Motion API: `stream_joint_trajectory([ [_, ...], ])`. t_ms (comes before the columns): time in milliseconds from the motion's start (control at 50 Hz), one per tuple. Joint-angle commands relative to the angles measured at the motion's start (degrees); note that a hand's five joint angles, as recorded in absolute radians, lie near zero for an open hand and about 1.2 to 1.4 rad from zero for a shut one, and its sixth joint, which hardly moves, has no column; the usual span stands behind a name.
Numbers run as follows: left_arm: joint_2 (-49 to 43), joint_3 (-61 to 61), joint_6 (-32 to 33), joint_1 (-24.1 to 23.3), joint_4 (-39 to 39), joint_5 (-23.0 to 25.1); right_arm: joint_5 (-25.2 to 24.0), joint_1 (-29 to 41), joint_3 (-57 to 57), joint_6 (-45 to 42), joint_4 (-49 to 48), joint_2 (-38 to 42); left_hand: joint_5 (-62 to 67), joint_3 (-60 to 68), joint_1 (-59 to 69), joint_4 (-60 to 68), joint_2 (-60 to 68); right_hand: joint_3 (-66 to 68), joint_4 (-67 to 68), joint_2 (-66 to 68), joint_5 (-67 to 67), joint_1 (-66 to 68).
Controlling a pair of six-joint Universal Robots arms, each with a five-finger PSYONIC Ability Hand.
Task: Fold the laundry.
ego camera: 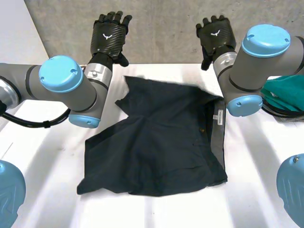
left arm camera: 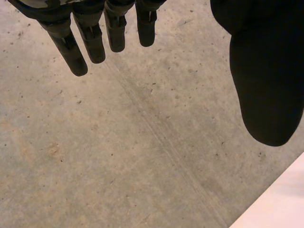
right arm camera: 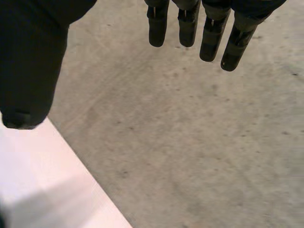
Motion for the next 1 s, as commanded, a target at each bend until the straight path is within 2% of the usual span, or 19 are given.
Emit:
stream_joint_trajectory([
  [20,6.2,-9.5,0.0,0.1,-0.7,-0.1,1.5,-0.2,9.4,-0.7,7.5,-10.2,-2.2,-1.7,-0.3,-1.1,-1.2,-2.4,-3.5,-2.8,-3.7,-1.7],
  [100,13.0,-18.6,0.0,-0.1,-2.3,-0.1,0.0,-0.4,18.5,-1.2,14.4,-16.6,-1.0,-0.5,0.9,0.0,0.0,-2.4,-3.5,-2.8,-3.7,-1.7],
  [220,24.8,-34.4,-0.1,-0.3,-13.0,-0.1,-5.5,-0.7,37.1,-2.0,23.5,-25.6,0.7,1.2,2.6,1.7,1.6,-2.4,-3.5,-2.8,-3.7,-1.7],
  [340,34.9,-47.9,-0.5,-0.3,-24.1,-1.3,-9.1,-0.8,52.1,-2.1,23.3,-31.1,4.7,5.2,6.6,5.7,5.7,-2.4,-3.5,-2.8,-3.7,-1.7],
  [400,37.4,-52.0,-0.5,-0.3,-25.9,-2.4,-11.0,-0.8,58.6,-2.1,21.4,-32.8,6.1,6.5,7.9,7.1,7.0,0.7,-0.4,0.3,-0.6,1.4],
  [580,41.4,-63.6,-0.7,0.6,-26.0,-3.9,-11.8,-0.9,72.0,-2.0,7.9,-33.0,10.9,11.4,12.8,12.0,11.9,8.9,7.8,8.6,7.6,9.7],
  [640,41.0,-65.8,-0.7,2.5,-24.7,-3.8,-12.0,-0.9,74.1,-1.8,5.1,-33.0,11.3,11.8,13.2,12.3,12.2,10.1,9.0,9.8,8.8,10.9],
  [680,40.6,-66.6,-0.7,3.5,-23.6,-3.8,-11.6,-1.1,75.6,-1.7,2.2,-32.3,11.3,11.8,13.2,12.3,12.2,16.7,15.5,16.3,15.4,17.4],
  [700,40.3,-66.9,-0.7,4.0,-22.9,-3.7,-11.6,-1.2,76.1,-1.4,0.6,-32.2,11.3,11.8,13.2,12.3,12.2,25.0,23.9,24.7,23.7,25.8],
  [720,38.9,-67.2,-0.6,4.3,-21.2,-3.7,-11.6,-1.8,76.6,-1.3,-1.8,-32.1,12.4,12.9,14.3,13.5,13.4,42.4,41.3,42.1,41.1,43.2],
  [740,38.2,-67.3,-0.6,4.5,-20.5,-3.7,-11.6,-2.0,77.0,-1.3,-2.9,-32.1,13.8,14.3,15.7,14.8,14.8,52.3,51.1,51.9,51.0,53.0],
  [760,36.4,-67.3,-0.5,4.6,-18.9,-3.7,-11.3,-2.5,77.5,-1.2,-5.4,-32.2,16.5,17.0,18.4,17.5,17.4,67.5,66.3,67.1,66.2,68.2],
  [840,34.5,-67.3,-0.4,4.3,-16.8,-3.9,-10.1,-3.6,79.1,-1.4,-9.3,-32.9,16.7,17.2,18.6,17.7,17.6,67.6,66.5,67.2,66.3,68.3],
  [1000,33.5,-67.3,-0.4,3.1,-15.8,-3.8,-9.8,-3.7,81.1,-1.0,-9.4,-36.5,21.2,21.7,23.1,22.2,22.2,67.6,66.5,67.2,66.3,68.3],
])
